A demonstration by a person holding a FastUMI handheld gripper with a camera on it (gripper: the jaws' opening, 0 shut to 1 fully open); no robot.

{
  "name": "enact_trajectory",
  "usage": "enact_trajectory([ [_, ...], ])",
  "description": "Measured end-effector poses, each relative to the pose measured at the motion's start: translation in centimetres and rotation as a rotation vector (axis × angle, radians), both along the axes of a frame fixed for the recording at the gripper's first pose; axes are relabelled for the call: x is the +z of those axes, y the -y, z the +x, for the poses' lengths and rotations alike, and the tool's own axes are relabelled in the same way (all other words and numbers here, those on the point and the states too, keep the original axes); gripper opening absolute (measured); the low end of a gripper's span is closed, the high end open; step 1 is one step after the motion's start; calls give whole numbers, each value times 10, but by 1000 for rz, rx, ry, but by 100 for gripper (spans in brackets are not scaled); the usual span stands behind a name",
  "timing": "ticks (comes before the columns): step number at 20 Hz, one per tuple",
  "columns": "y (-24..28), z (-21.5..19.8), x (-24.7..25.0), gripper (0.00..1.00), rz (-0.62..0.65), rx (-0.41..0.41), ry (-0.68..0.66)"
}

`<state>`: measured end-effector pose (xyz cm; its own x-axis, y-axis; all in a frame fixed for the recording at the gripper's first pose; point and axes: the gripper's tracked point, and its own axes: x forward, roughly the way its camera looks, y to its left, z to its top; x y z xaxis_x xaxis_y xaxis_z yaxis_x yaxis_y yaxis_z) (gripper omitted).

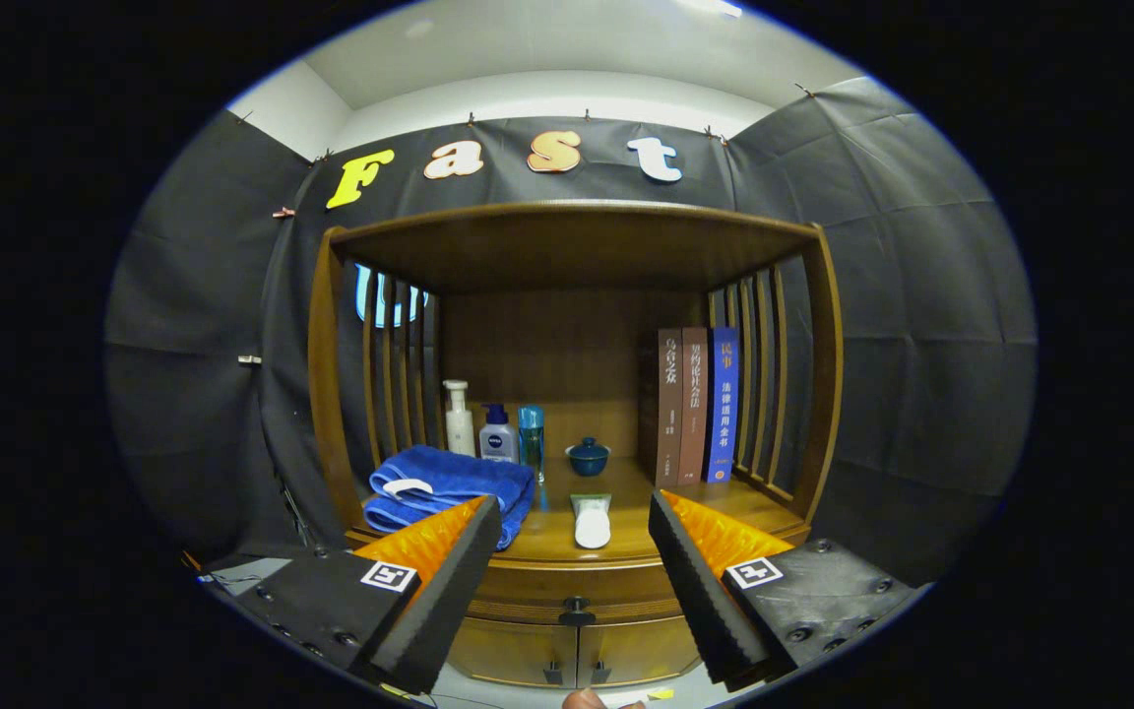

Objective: Pull open the drawer, take out the items inside it, and place them on the countertop above the cabinet.

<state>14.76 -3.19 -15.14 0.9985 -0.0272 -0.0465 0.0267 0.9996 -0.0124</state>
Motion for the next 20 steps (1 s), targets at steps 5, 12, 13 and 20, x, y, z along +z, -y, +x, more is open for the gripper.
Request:
enact_trajectory([
  [5, 3, -30, 48, 98, -7, -6, 15],
  [12, 5, -65, 96, 98, 19, -11, 31],
  [13, 5, -70, 102, 98, 23, -11, 36],
  [20, 6, -92, 128, 98, 16, -14, 53],
])
